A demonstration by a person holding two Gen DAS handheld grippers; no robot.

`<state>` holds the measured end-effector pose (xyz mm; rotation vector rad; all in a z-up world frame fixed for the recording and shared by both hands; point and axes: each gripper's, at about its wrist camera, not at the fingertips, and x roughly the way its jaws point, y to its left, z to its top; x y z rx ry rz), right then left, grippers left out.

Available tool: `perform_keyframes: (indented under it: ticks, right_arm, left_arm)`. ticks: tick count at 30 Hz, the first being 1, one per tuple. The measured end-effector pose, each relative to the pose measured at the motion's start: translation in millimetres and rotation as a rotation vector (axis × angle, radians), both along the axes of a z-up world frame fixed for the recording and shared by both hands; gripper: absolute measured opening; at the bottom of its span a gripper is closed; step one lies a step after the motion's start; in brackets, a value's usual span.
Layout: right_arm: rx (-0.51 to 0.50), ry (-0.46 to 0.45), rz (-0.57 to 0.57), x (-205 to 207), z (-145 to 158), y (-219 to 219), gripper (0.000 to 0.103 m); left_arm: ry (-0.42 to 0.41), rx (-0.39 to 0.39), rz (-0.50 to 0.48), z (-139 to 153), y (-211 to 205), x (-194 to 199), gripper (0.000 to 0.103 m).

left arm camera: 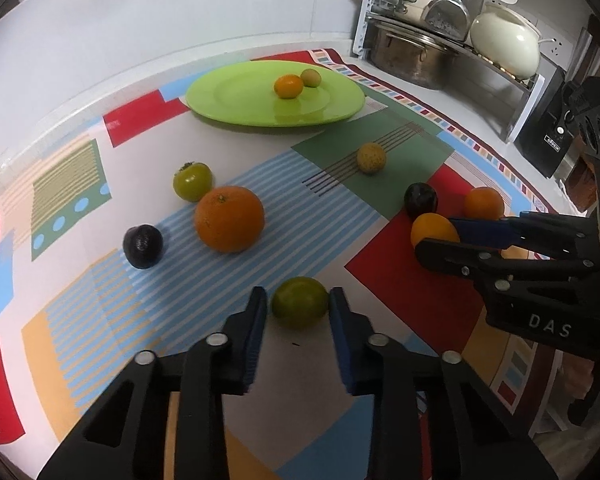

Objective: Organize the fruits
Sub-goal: 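Grasp a green lime with the left gripper while the right gripper grasps an orange, then carry the lime and orange onto the green plate and open both grippers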

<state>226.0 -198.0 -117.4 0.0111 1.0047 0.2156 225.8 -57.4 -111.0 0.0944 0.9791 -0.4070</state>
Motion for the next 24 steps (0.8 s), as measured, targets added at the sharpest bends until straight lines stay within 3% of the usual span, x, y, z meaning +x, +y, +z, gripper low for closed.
perform_keyframes:
  ticks: [10,24]
  right_arm:
    - [0.001,-0.008,0.015,-3,2,2,0.034]
    - [0.03,-0.062,0.031,-20,27,4,0.034]
  left_arm:
    - [-0.016,-0.012,-0.001,6,1,-4,0.029]
    - [-0.09,-0.02,0.008,39,1,-22,0.029]
